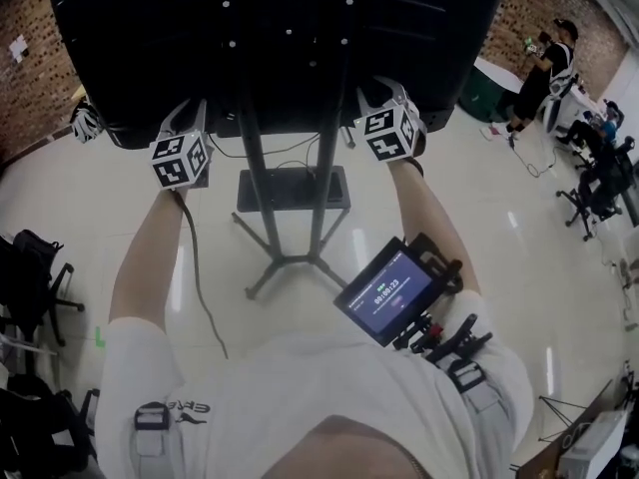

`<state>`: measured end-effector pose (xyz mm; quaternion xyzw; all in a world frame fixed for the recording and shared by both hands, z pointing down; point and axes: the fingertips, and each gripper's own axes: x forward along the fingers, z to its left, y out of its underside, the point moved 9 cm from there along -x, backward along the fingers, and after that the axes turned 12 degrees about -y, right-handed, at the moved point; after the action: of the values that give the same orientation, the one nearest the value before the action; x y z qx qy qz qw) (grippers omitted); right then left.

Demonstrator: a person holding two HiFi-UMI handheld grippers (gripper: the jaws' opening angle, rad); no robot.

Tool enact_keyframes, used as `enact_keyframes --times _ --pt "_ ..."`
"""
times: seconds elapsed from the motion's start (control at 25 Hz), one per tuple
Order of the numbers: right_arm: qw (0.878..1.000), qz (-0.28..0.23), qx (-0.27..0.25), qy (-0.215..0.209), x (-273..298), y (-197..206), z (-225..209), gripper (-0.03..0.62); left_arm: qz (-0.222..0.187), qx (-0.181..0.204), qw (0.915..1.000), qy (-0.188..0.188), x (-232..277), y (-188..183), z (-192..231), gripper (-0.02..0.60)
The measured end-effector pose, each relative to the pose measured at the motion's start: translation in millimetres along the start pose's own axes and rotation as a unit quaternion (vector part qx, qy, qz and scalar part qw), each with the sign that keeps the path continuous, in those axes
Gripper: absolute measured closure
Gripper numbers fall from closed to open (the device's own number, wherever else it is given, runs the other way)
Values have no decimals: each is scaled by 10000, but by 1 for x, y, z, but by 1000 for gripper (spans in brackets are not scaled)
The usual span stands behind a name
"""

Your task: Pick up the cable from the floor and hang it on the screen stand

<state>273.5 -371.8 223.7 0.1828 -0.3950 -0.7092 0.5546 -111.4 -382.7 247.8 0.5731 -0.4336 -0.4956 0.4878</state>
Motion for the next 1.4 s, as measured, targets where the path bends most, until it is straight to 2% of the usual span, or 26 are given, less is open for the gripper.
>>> enact_keyframes --times 0.16,0.32,0.44,0.68,0.96,1.4 --pt "9971 -327 690 -68 -24 -4 19 510 -163 -105 9998 101 -26 3 -9 535" --pt "9832 -812 1630 -149 -49 -18 34 545 -249 -334 9984 390 -53 -3 -21 554" --pt "9743 -901 2052 -229 -72 -20 59 560 -160 -479 9965 669 -84 1 -30 565" --pt "9688 -784 2336 -269 -119 -25 123 572 22 -643 9926 1032 -144 18 -34 571" --pt "9589 -793 2691 -432 -204 -20 187 580 385 -714 9894 1205 -233 38 -53 575" --pt "9351 -933 3288 -937 -230 18 279 580 1035 -743 9850 1163 -296 114 -42 575"
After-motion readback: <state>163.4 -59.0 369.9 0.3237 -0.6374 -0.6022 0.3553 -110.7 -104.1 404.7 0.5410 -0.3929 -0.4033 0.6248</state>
